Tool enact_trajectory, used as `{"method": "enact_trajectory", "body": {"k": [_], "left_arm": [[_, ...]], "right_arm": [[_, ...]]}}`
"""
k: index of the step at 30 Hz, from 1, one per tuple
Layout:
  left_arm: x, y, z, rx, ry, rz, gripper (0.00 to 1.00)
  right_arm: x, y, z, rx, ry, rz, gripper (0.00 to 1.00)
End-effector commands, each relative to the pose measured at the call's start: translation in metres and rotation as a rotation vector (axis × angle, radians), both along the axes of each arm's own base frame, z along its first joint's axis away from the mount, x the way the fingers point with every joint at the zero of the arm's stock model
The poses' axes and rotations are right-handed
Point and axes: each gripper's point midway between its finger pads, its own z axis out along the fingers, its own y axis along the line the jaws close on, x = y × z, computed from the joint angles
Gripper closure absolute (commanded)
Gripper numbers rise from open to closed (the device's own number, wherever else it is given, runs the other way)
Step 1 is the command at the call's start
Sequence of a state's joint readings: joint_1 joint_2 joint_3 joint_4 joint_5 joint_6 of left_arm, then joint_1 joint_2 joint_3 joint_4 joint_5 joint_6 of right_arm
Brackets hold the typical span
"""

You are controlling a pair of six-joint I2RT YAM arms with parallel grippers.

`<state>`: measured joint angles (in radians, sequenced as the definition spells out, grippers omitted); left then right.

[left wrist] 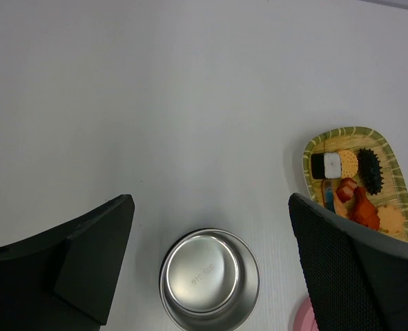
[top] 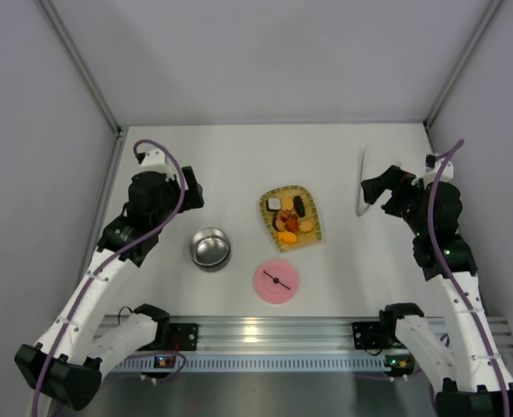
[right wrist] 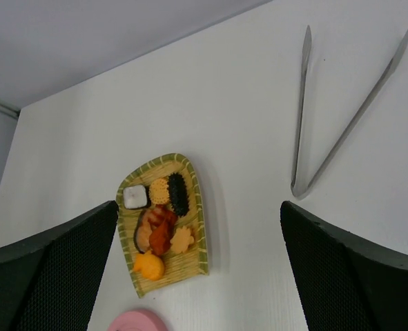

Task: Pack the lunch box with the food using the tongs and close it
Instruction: Pick up the clamp at the center of the board.

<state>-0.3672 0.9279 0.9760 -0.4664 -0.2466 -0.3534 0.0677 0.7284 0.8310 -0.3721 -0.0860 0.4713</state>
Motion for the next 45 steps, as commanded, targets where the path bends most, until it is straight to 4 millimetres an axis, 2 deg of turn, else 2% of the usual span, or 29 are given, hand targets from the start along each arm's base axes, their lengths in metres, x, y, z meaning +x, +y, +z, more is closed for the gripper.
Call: {"method": "enact_trajectory", "body": {"k": [1,5,10,15,23,28,34,40,45], "left_arm": [[0.005,-0.003,0.016,-0.026,-0.037,-0.003,0.01],[0.005,-0.006,0.016,-0.031,-0.027,-0.020,0.02],[0.004,-0.009,0.018,-0.035,-0.022,-0.037,0.02],[-0.002,-0.008,0.017,-0.016,-0.003,-0.047,0.01],[-0.006,-0.002,0.014,-0.001,-0.014,-0.038,0.01],[-0.006,-0.002,0.012,0.006,-0.012,-0.042,0.01],[-0.008,-0.004,0.010,0.003,-0.012,-0.053,0.02],[-0.010,-0.002,0.009,0.007,-0.012,-0.050,0.01],[-0.011,-0.001,0.008,0.010,-0.013,-0.047,0.02]], "right_arm": [[-0.003,-0.015,0.026,-0.032,-0.055,-0.064,0.01],[0.000,-0.021,0.021,-0.048,-0.028,-0.098,0.01],[0.007,-0.039,0.010,-0.107,0.040,-0.179,0.01],[0.026,-0.055,-0.011,-0.173,0.131,-0.257,0.00],[0.082,-0.075,-0.064,-0.264,0.340,-0.357,0.01],[0.127,-0.073,-0.090,-0.265,0.426,-0.366,0.01],[0.166,-0.068,-0.118,-0.258,0.489,-0.358,0.00],[0.182,-0.069,-0.145,-0.277,0.560,-0.367,0.00],[0.180,-0.074,-0.159,-0.288,0.597,-0.398,0.00]]}}
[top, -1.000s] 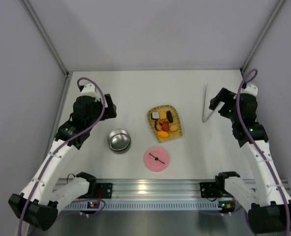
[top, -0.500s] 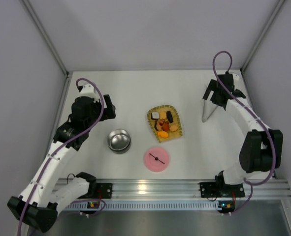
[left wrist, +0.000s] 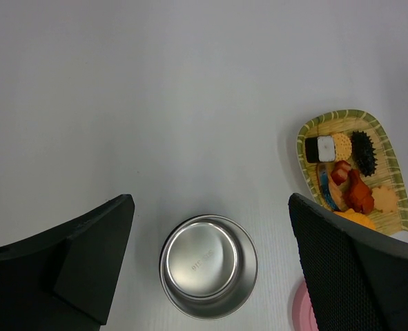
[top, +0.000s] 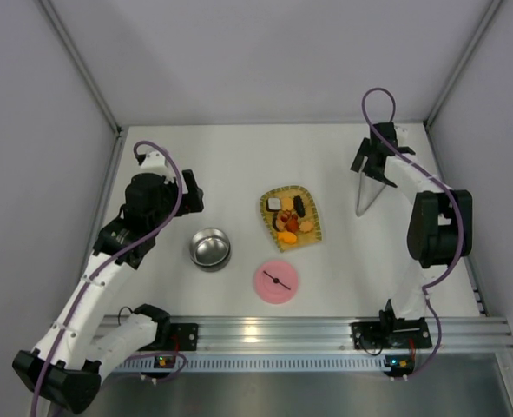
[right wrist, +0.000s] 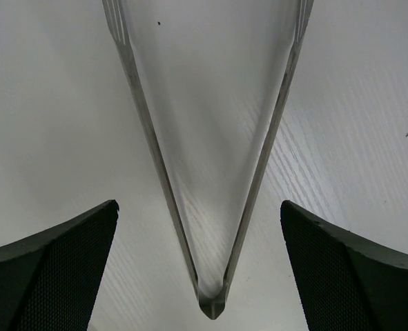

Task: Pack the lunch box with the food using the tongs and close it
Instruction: Pick up the clamp at the center of the board.

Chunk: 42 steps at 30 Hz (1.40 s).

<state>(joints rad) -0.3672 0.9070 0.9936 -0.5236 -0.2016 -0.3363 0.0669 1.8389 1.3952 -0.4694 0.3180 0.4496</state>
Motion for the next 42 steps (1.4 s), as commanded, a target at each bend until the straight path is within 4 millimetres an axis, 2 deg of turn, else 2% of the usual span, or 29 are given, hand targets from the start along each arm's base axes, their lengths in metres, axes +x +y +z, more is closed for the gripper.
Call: {"method": "enact_trajectory", "body": {"k": [1,7,16,35,42], "left_arm": [[0.000,0.003,0.007,0.006,-0.036,0.001,0.01],[0.001,0.003,0.006,0.008,-0.033,0.001,0.01],[0.001,0.004,0.005,0.009,-0.030,0.004,0.01],[0.000,0.005,0.005,0.014,-0.031,0.007,0.01],[0.000,0.005,0.005,0.016,-0.030,0.008,0.01]], "right_arm": [[0.005,-0.014,0.011,-0.023,-0.021,-0.060,0.01],[-0.003,-0.016,0.003,-0.032,-0.003,-0.072,0.01],[-0.005,-0.016,-0.015,-0.032,0.030,-0.082,0.01],[-0.012,-0.020,-0.033,-0.043,0.074,-0.110,0.00],[-0.015,-0.017,-0.047,-0.031,0.100,-0.101,0.00]]}}
